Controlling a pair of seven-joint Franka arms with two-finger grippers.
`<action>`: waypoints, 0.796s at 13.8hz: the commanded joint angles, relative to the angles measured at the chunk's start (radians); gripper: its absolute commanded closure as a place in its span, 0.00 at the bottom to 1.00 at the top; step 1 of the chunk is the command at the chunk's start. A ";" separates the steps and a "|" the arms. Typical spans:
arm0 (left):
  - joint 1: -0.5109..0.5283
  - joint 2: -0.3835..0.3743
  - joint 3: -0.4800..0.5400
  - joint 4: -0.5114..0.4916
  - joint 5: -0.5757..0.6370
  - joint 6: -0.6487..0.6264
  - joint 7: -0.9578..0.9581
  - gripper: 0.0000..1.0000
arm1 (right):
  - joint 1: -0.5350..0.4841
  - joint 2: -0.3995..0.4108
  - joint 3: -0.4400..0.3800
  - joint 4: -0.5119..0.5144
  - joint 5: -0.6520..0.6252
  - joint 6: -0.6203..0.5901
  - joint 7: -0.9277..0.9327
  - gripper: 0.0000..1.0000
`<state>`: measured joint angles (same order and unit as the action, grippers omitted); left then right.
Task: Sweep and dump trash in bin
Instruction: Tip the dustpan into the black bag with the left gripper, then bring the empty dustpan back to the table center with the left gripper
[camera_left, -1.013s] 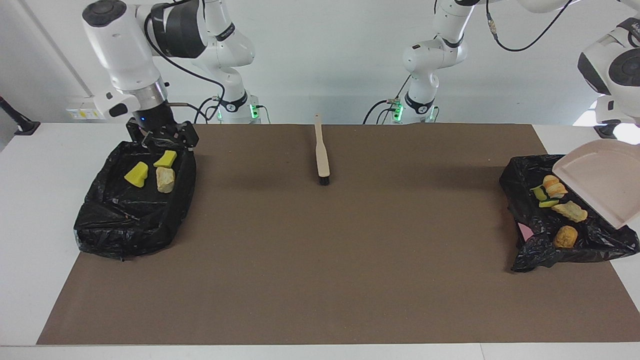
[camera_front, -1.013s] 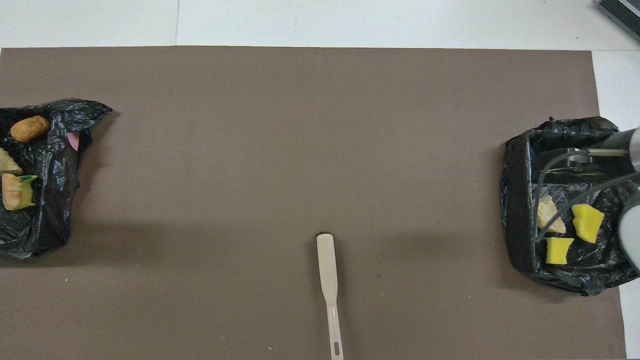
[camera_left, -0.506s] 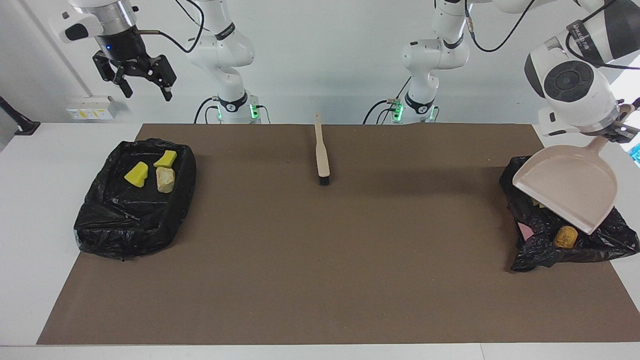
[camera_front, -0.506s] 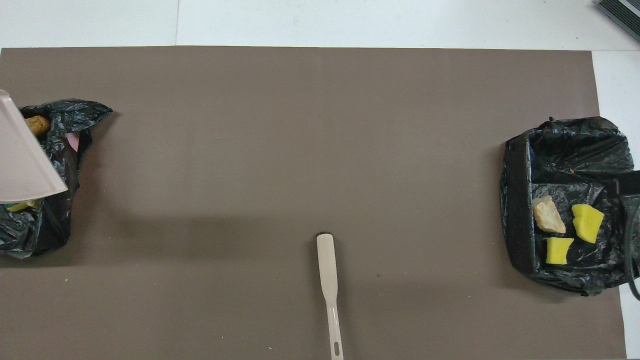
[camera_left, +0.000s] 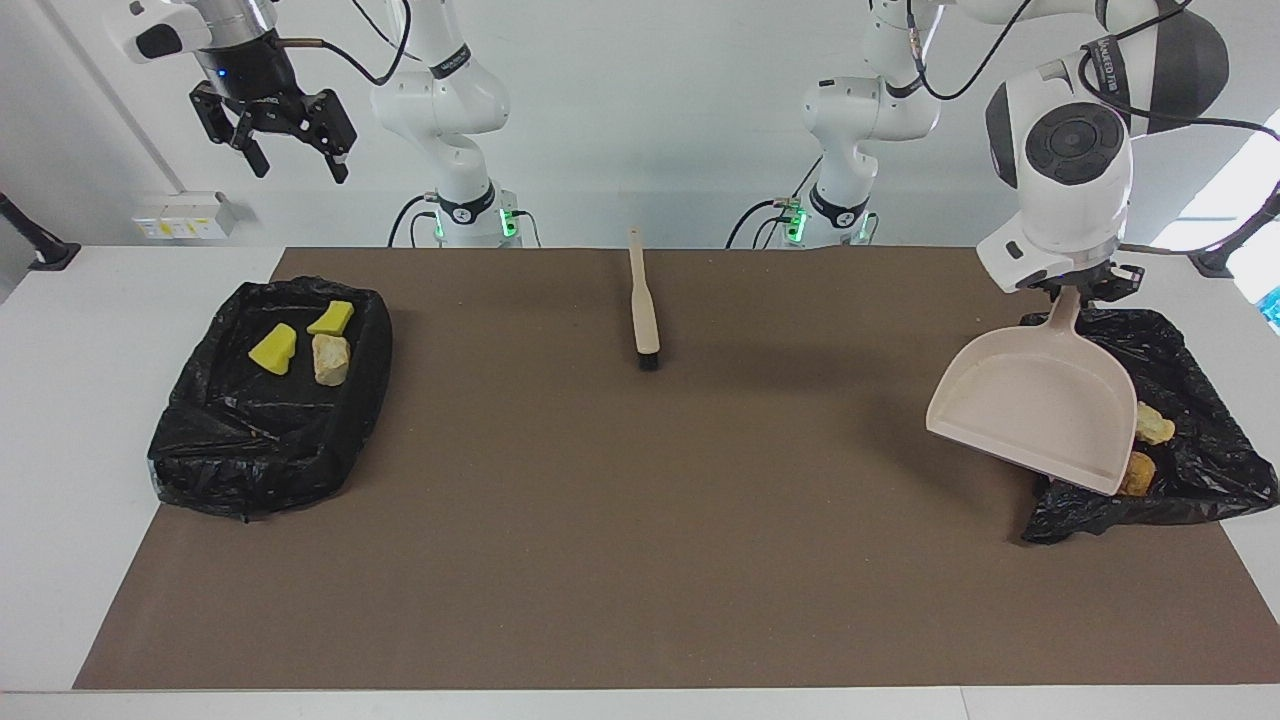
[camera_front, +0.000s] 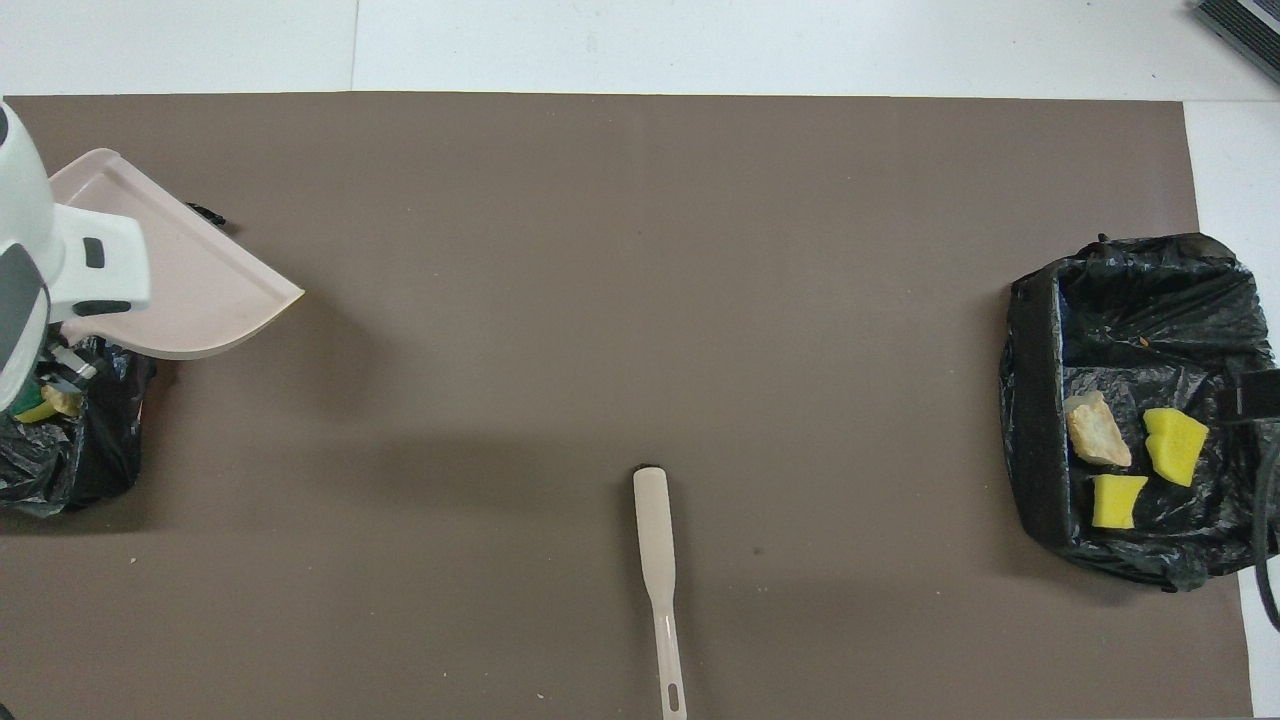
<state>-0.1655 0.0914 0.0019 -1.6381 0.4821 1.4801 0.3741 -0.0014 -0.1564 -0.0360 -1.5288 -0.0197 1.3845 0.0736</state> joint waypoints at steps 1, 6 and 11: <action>-0.060 -0.027 0.016 -0.011 -0.130 -0.007 -0.186 1.00 | -0.003 0.011 -0.005 0.011 0.004 0.021 -0.031 0.00; -0.159 -0.033 0.016 -0.008 -0.341 0.029 -0.421 1.00 | 0.004 -0.003 0.005 0.004 0.006 0.024 -0.023 0.00; -0.319 0.002 0.015 -0.014 -0.434 0.159 -0.667 1.00 | 0.006 -0.003 0.007 0.004 0.006 0.021 -0.023 0.00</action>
<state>-0.4270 0.0853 -0.0026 -1.6418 0.0816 1.5806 -0.2107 0.0103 -0.1512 -0.0298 -1.5200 -0.0193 1.3926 0.0736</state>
